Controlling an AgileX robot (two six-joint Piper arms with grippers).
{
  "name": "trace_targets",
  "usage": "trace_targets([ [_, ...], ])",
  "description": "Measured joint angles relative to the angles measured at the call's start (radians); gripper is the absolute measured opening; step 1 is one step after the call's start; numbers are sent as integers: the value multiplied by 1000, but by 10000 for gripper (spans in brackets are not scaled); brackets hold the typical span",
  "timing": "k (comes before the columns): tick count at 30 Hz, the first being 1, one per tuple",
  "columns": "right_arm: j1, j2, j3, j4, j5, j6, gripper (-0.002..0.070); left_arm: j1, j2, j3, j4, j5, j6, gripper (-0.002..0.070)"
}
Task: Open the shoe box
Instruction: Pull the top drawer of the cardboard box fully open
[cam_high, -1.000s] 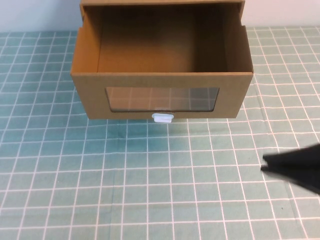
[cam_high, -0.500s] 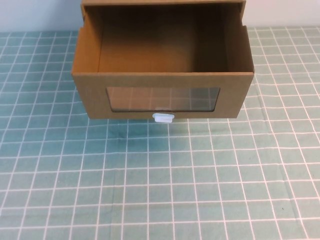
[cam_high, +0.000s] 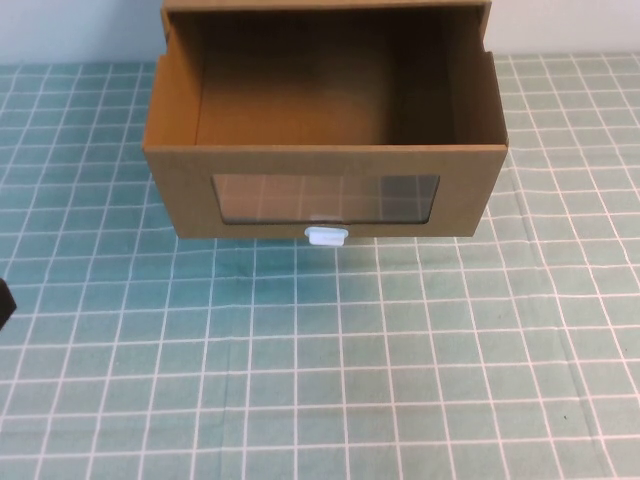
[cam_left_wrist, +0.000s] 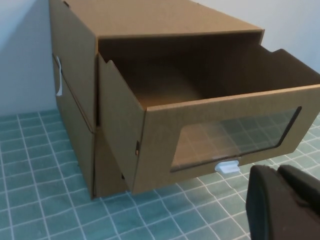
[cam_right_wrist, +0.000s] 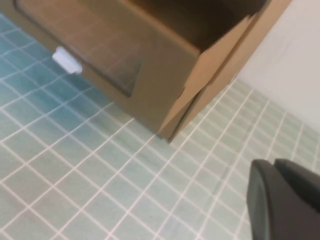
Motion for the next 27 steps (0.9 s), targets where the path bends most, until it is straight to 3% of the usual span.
trace_targets([
  [8, 0, 0, 163, -198, -133, 158, -13, 0, 0, 6, 0, 0, 0, -5],
  [27, 0, 0, 173, -217, -143, 164, -13, 0, -39, 16, 22, -29, 0, -5],
])
